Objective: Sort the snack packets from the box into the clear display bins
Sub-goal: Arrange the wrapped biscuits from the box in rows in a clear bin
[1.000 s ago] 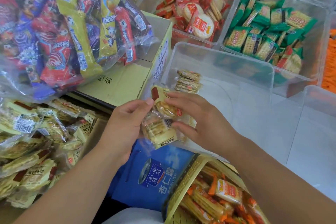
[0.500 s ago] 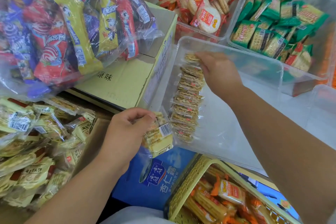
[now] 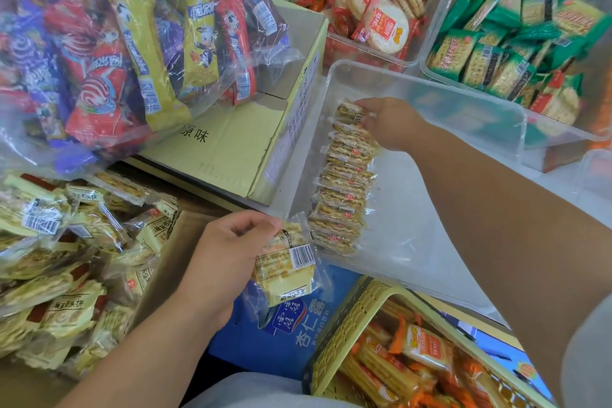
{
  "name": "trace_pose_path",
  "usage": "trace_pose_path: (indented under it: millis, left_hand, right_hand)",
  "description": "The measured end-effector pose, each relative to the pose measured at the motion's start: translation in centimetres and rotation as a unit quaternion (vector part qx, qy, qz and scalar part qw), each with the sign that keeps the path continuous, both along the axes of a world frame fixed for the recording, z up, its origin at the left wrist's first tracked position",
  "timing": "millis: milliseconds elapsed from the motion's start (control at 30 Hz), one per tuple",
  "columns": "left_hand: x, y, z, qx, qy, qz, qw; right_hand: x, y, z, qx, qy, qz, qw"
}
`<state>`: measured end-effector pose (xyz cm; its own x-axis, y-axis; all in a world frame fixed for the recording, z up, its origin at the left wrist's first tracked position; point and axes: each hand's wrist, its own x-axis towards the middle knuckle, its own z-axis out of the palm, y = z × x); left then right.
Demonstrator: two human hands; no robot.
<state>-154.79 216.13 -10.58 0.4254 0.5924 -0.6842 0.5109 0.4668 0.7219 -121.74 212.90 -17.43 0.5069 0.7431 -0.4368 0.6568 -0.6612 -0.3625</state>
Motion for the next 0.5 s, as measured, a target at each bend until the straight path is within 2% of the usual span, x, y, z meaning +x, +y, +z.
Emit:
trace_pose_path:
  millis: [100, 200, 333, 433, 500]
  left_hand:
    - [0.2, 0.1, 0.1, -0.017, 0.000, 0.001, 1.000]
    - [0.4, 0.1, 0.1, -0.009, -0.013, 0.021, 1.000]
    - [0.2, 0.0, -0.4, -0.041, -0.013, 0.034, 0.998]
    - [0.3, 0.0, -0.5, -0.098, -0.005, -0.010, 0.995]
    - [0.6, -0.1, -0.6, -0.115, 0.002, -0.023, 0.993]
  right_hand:
    - [-0.3, 0.1, 0.0, 0.016, 0.029, -0.028, 0.999]
    - [-1.8, -0.9, 0.0, 0.139, 0.100, -0.161, 0.972]
    - [-4.6, -3.8, -0.6, 0.301, 0.121, -0.340, 0.883]
    - [-5.7, -4.9, -2.2, 0.317, 0.265, -0.468, 0.781]
    - [-6.2, -4.6, -2.7, 0.307, 0.372, -0.490, 0.726]
